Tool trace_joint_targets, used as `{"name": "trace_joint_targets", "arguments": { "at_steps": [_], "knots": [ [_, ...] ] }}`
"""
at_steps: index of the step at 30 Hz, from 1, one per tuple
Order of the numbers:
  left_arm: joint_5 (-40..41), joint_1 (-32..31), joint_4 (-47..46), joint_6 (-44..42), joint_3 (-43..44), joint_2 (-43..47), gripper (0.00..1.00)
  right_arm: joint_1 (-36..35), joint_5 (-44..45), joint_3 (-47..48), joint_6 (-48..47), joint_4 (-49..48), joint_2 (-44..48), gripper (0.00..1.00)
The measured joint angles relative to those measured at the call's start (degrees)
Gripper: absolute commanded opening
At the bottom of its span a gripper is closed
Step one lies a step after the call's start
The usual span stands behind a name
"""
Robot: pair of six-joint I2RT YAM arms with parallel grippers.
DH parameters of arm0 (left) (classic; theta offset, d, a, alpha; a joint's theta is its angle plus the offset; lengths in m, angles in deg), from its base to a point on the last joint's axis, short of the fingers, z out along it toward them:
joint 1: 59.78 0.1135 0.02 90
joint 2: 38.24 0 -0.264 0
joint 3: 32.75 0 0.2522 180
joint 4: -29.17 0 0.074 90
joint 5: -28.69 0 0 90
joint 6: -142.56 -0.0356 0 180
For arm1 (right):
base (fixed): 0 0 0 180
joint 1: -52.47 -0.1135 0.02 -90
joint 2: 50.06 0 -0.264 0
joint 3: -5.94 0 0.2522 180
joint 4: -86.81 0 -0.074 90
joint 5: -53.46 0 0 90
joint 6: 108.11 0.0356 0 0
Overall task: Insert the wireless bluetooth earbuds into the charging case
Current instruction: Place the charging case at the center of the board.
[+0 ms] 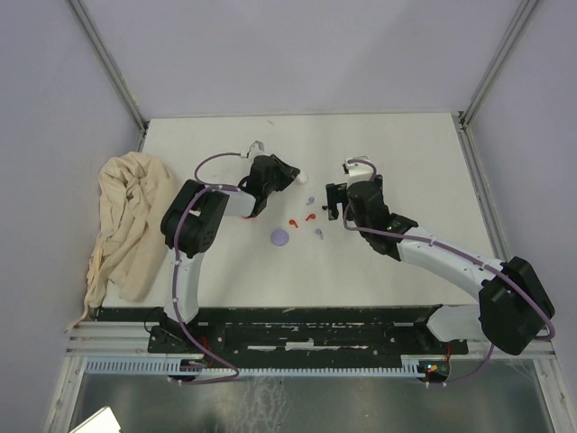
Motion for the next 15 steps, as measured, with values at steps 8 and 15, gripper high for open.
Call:
{"name": "trace_joint_targets", "arguments": {
  "at_steps": [8, 15],
  "knots": [
    [-1.53, 0.52, 1.55, -1.46, 0.81, 0.0, 0.61, 0.02, -1.33, 0.0, 0.04, 0.26, 0.0, 1.0],
    [-2.95, 2.91, 2.71, -1.49, 0.76, 0.22, 0.66, 0.11, -2.93, 0.13, 0.31, 1.97, 0.0, 0.99]
  ]
}}
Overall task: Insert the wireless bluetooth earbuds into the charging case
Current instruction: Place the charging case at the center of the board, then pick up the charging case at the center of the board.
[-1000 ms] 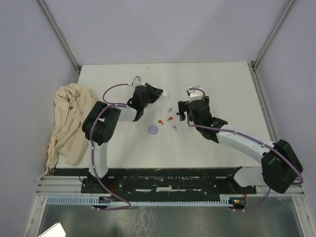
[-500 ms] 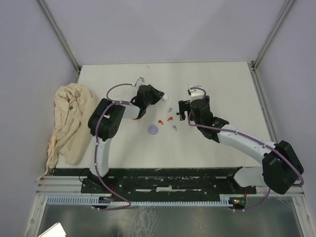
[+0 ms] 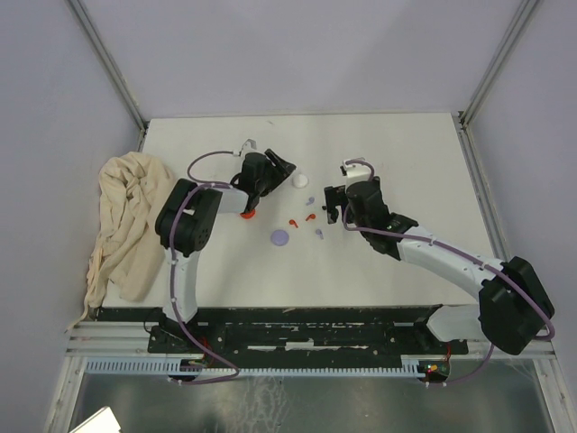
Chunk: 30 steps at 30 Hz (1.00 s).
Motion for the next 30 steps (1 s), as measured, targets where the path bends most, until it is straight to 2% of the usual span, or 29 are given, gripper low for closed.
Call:
{"name": "trace_joint_targets", "arguments": {
  "at_steps": [3, 7, 14, 21, 24, 30],
  "knots": [
    [0.09, 1.29, 1.31, -0.2, -2.25, 2.71, 0.66, 0.0, -1.62, 1.05, 0.15, 1.11, -0.57, 1.0],
    [1.49, 2.62, 3.06, -2.01, -7.76, 12.5, 0.66, 0.0, -6.1, 5.25, 0.13, 1.86, -4.63, 0.96],
    [6.69, 2.73, 2.49, -4.0, -19.58, 35.3, 0.65, -0.83, -14.45, 21.29, 0.39, 7.08, -21.33, 0.94],
    [8.57, 3.89, 5.75, -4.09, -34.29, 46.58, 0.64, -5.51, -16.39, 34.67, 0.11, 12.44, -34.42, 0.94],
    [8.96, 4.5, 9.18, -4.24, -37.57, 51.39, 0.65, -7.08, -17.18, 37.16, -0.11, 13.81, -37.11, 0.93],
    [11.67, 5.79, 13.51, -4.76, -38.62, 61.16, 0.67, -9.16, -17.92, 41.38, -0.31, 15.37, -41.2, 0.92]
  ]
}}
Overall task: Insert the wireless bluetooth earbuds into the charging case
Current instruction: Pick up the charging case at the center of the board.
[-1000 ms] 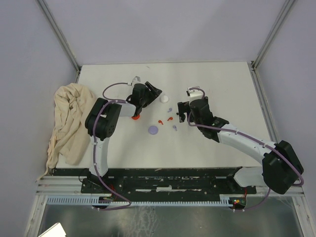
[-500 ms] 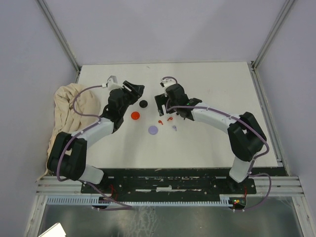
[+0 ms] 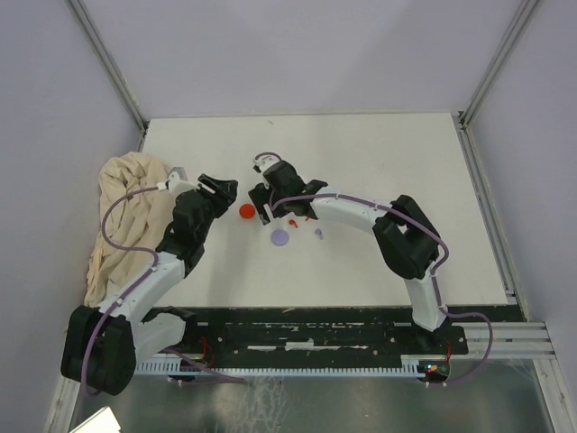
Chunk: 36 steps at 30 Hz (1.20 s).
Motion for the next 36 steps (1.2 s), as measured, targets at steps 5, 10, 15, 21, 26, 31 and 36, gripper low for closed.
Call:
{"name": "trace_joint_targets", "arguments": {
  "at_steps": [5, 10, 15, 21, 26, 31, 36],
  "knots": [
    [0.33, 3.58, 1.95, 0.0, -1.68, 1.77, 0.67, -0.9, -0.17, 5.77, 0.0, 0.96, -4.94, 0.92],
    [-1.36, 5.25, 2.69, 0.02, -4.33, 1.79, 0.67, -1.25, -1.16, 10.56, -0.07, 1.79, -8.79, 0.93],
    [-2.4, 5.55, 3.56, 0.04, -5.62, 2.99, 0.67, -1.25, -2.36, 13.99, -0.13, 1.95, -11.54, 0.93],
    [-1.46, 5.92, 5.7, 0.09, -6.32, 7.41, 0.66, -1.25, -3.65, 18.05, -0.02, 2.1, -15.28, 0.92],
    [2.08, 6.08, 8.48, 0.31, -7.39, 12.83, 0.66, -1.25, -4.72, 20.55, 0.15, 2.1, -18.27, 0.92],
    [4.02, 6.36, 10.64, 0.79, -8.0, 16.0, 0.66, -1.29, -5.97, 22.29, 0.76, 2.36, -20.24, 0.91],
    [4.96, 6.45, 12.2, 0.81, -8.02, 16.41, 0.66, -1.92, -6.82, 22.84, 1.44, 2.45, -20.37, 0.91]
  ]
}}
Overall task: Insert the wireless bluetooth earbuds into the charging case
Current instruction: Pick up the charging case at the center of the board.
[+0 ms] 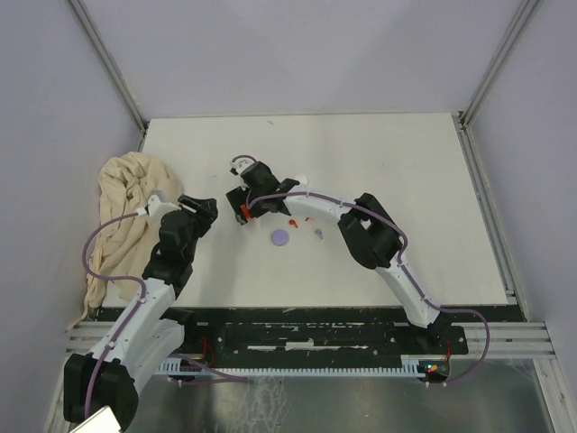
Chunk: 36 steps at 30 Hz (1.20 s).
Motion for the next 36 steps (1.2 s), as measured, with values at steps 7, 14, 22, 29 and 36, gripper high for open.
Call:
{"name": "trace_joint_targets", "arguments": {
  "at_steps": [7, 14, 22, 29, 36],
  "knots": [
    [0.37, 0.83, 1.25, 0.0, 0.0, 0.87, 0.66, -2.16, -0.79, -0.13, 0.52, -0.2, -0.04, 0.91],
    [1.03, 2.21, 3.13, -0.02, 0.02, 1.29, 0.66, -3.76, -1.79, -3.63, 0.55, -4.87, 0.96, 0.91],
    [1.4, 3.52, 3.5, -0.02, 0.02, 1.44, 0.65, -4.09, 0.26, -13.57, -0.83, -8.68, 6.73, 0.92],
    [0.35, 3.89, 3.13, -0.02, 0.02, 0.94, 0.65, -3.43, 1.11, -13.84, -6.84, -7.48, 7.34, 0.92],
    [-1.55, 3.89, 2.03, -0.02, 0.0, -0.7, 0.65, -1.33, -0.61, -13.97, -11.06, -7.26, 7.52, 0.93]
  ]
}}
